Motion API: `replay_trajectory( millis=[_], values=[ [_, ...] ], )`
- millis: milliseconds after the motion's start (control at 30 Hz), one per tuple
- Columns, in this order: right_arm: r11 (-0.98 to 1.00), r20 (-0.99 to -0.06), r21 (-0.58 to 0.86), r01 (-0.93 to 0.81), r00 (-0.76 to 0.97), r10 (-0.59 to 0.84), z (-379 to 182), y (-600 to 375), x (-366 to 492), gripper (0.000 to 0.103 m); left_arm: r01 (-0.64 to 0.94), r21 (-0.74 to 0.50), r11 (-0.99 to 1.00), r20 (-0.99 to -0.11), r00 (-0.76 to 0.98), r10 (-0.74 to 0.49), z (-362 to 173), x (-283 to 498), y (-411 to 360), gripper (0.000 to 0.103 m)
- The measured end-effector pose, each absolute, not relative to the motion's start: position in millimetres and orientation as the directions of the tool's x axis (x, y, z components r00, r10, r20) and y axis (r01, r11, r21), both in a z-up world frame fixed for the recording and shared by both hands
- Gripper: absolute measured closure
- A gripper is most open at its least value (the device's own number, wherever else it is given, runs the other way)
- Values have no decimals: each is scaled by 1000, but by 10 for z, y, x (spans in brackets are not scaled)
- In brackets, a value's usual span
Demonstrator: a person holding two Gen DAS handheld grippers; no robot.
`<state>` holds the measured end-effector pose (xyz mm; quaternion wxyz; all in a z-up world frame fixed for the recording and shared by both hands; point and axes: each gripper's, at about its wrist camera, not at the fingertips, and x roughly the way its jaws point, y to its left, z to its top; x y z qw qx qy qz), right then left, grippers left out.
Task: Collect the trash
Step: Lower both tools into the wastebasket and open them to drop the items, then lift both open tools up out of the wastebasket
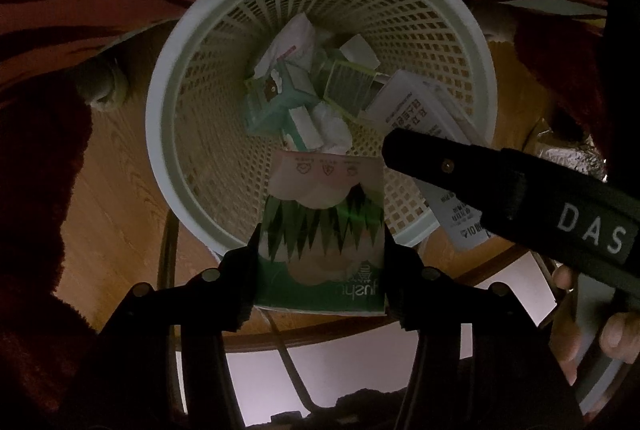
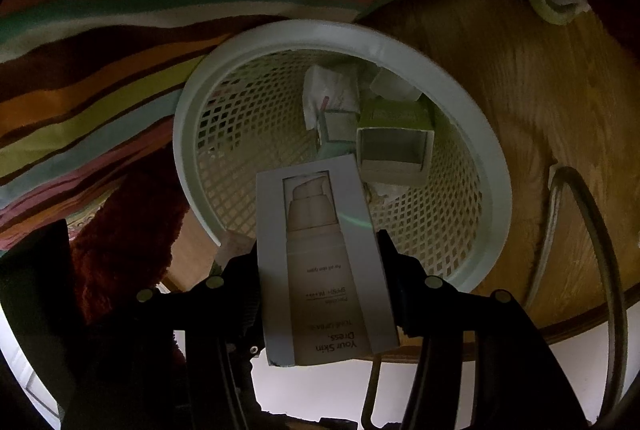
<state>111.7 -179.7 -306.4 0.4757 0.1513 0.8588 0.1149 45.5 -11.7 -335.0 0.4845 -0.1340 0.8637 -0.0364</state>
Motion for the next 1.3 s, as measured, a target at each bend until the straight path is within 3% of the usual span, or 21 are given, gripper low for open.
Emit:
replay_trajectory(
  millis=[100, 133, 167, 467, 800, 833, 1300],
  values=[
    [922, -774, 344, 176, -502, 385, -3105, -1809, 1109, 42, -217, -177, 960, -824, -500, -265, -3379, 452, -91, 28],
    [919, -770, 346, 189, -502, 393, -3120, -1815, 1107, 26, -222, -171, 960, -823, -503, -263, -3387, 445, -82, 24],
    [916, -770, 345, 206, -496, 401, -3131, -1830, 1108, 16, -229, -165, 959, -820, -509, -262, -3399, 437, -72, 24],
    [937, -802, 302, 174, -486, 348, -3110, -1887, 1127, 16, -227, -148, 963, -838, -488, -244, -3350, 453, -57, 24],
    [965, -871, 261, -7, -434, 232, -2872, -1768, 1173, 12, -236, -147, 961, -882, -409, -235, -3127, 492, 7, 24],
    [965, -875, 261, -15, -427, 230, -2853, -1765, 1188, 8, -237, -152, 960, -885, -399, -239, -3100, 495, 11, 24],
    [971, -899, 229, -64, -398, 186, -2594, -1854, 1180, 8, -237, -157, 959, -903, -358, -236, -2963, 518, 40, 24]
  ],
)
